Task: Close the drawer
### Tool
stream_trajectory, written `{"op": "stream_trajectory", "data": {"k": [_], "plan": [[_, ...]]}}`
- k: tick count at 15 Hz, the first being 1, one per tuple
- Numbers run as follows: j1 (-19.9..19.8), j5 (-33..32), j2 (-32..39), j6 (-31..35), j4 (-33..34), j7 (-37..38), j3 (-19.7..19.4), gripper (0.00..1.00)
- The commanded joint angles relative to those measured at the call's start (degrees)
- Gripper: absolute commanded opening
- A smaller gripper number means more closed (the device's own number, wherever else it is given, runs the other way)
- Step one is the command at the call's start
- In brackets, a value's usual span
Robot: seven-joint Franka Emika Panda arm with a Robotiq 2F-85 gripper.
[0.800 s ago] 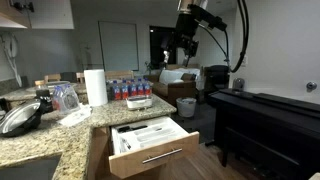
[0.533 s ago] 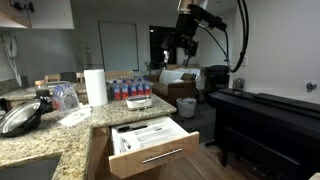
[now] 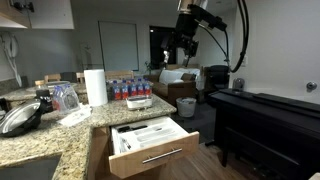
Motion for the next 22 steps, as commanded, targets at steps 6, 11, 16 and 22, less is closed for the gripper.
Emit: {"op": "stream_trajectory", "data": {"k": [6, 11, 16, 22], "plan": [[-0.73, 0.34, 0.02, -0.20, 0.15, -0.26, 0.58, 1.00], [-0.73, 0.34, 0.02, -0.20, 0.15, -0.26, 0.58, 1.00], [-0.14, 0.04, 1.70, -0.49, 0.44, 0.73, 2.52, 1.00], [-0.35, -0.42, 13.13, 0.67, 0.56, 3.36, 5.70, 1.00]]}}
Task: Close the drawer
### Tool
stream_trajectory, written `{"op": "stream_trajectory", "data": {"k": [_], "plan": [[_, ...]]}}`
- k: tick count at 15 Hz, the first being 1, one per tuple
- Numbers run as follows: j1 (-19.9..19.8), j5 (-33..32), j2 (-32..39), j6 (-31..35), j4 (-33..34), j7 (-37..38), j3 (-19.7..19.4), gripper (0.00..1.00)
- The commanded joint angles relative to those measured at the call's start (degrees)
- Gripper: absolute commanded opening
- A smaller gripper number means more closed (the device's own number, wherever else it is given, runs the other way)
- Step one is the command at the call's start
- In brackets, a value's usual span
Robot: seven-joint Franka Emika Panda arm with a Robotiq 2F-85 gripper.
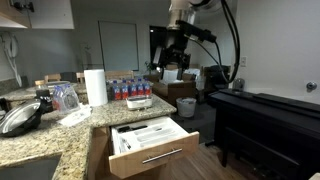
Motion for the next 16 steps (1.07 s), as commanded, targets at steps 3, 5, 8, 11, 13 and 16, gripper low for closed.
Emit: {"op": "stream_trajectory", "data": {"k": [3, 5, 8, 11, 13, 16], "plan": [[-0.20, -1.16, 15.60, 0.21, 3.72, 3.95, 2.05, 1.00], [0.11, -1.80, 20.63, -1.91, 6.92, 4.25, 2.18, 1.00], [0.18, -0.47, 18.57, 0.15, 3.88, 2.12, 1.64, 1.00], [0.18, -0.47, 17.67, 0.13, 3.89, 2.14, 1.61, 1.00], [0.18, -0.47, 17.25, 0.09, 3.87, 2.14, 1.62, 1.00], [0.18, -0.47, 17.24, 0.09, 3.86, 2.14, 1.62, 1.00]]}}
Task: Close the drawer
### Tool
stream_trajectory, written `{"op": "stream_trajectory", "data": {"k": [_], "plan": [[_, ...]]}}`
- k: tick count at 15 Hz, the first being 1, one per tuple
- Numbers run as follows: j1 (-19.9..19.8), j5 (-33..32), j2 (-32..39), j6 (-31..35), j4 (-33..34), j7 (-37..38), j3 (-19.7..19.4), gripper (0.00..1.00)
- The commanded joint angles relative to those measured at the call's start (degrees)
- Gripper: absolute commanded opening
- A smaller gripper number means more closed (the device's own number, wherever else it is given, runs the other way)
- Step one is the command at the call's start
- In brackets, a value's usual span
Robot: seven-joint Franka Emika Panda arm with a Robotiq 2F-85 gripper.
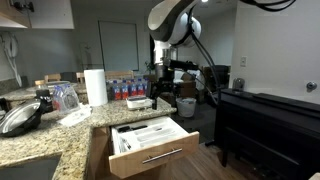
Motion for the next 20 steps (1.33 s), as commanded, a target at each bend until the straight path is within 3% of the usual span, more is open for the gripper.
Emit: {"op": "stream_trajectory", "data": {"k": [1, 11, 20], "plan": [[0.15, -0.03, 0.02, -0.11, 0.09, 0.04, -0.14, 1.00], [2.67, -9.27, -3.83, -1.80, -4.57, 0.85, 3.21, 1.00], [6.30, -15.28, -17.27, -12.65, -19.14, -9.41, 4.10, 1.00]]}}
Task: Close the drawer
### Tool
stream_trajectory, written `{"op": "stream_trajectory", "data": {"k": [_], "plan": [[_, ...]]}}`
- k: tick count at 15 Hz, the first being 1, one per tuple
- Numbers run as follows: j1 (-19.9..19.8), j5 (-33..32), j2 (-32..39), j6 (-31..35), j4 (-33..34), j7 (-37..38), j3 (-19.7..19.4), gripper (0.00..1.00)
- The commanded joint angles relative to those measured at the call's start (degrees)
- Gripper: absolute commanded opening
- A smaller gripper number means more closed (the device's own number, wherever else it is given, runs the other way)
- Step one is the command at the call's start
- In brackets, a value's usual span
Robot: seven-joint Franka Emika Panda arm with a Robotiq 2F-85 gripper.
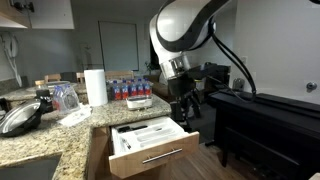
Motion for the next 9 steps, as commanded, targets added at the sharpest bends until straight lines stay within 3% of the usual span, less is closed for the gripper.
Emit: {"op": "stream_trajectory", "data": {"k": [1, 2, 9], "plan": [[1.66, -3.97, -6.27, -5.26, -6.45, -6.10, 0.47, 1.00], [0.90, -1.89, -2.66, -3.41, -3.01, -2.75, 0.10, 1.00], [1.02, -2.09, -2.98, -3.67, -3.30, -2.96, 0.12, 1.00]]}}
